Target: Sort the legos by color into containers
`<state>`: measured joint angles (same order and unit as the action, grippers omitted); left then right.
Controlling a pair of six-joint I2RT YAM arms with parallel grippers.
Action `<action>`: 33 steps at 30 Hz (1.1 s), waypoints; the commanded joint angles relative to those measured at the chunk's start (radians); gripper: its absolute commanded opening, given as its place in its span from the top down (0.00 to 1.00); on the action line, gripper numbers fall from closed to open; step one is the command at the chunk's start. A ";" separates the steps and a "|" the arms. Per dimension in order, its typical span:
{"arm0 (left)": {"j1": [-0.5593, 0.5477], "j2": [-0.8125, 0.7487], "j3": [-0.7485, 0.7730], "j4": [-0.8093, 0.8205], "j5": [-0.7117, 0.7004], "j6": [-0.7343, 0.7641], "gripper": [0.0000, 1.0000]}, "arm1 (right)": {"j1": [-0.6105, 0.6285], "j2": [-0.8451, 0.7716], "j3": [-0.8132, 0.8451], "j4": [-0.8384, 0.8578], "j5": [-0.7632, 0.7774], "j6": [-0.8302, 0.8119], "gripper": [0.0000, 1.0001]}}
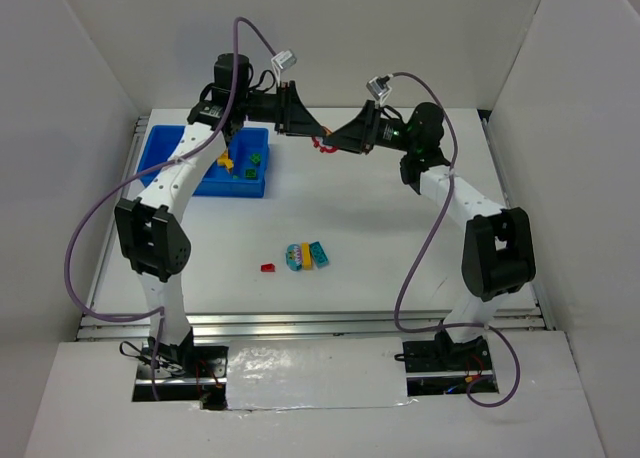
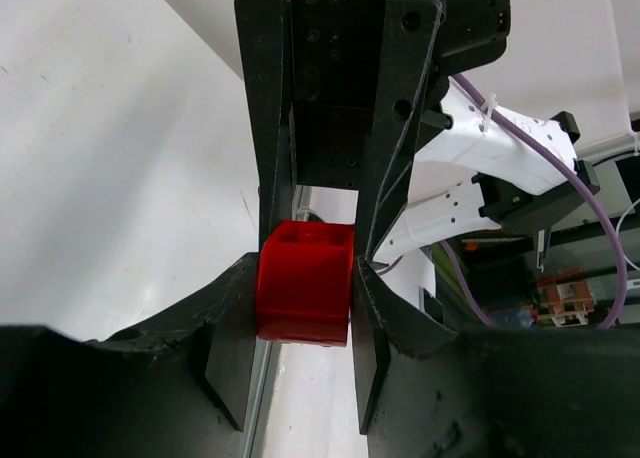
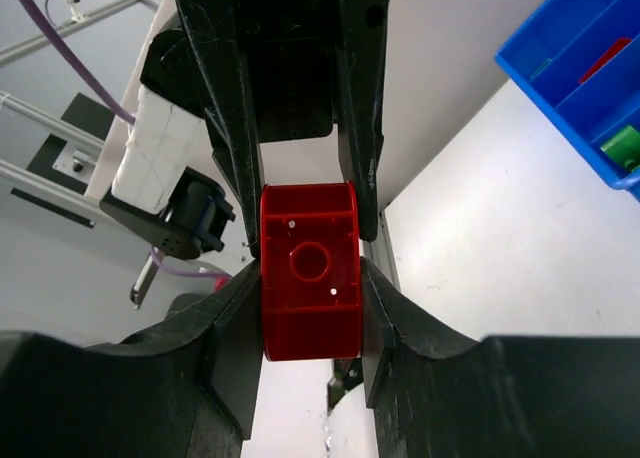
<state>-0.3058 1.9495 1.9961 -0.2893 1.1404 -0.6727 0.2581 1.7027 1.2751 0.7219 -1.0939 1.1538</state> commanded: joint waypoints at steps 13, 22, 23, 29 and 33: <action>0.107 -0.038 0.009 -0.045 -0.155 0.085 1.00 | 0.010 -0.034 0.007 -0.048 0.051 -0.081 0.00; 0.385 0.090 0.250 -0.492 -1.026 0.170 1.00 | 0.003 -0.098 0.113 -0.790 0.441 -0.485 0.00; 0.402 0.113 0.266 -0.516 -1.104 0.157 1.00 | 0.001 -0.098 0.121 -0.837 0.472 -0.499 0.00; 0.451 0.232 0.323 -0.522 -1.306 0.157 1.00 | 0.003 -0.127 0.087 -0.924 0.516 -0.540 0.00; 0.455 0.284 0.334 -0.504 -1.297 0.176 1.00 | 0.001 -0.124 0.084 -0.929 0.503 -0.545 0.00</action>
<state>0.1669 2.2257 2.2936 -0.7883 -0.0872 -0.5301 0.2630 1.6375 1.3506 -0.1661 -0.6121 0.6506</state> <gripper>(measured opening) 0.484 0.994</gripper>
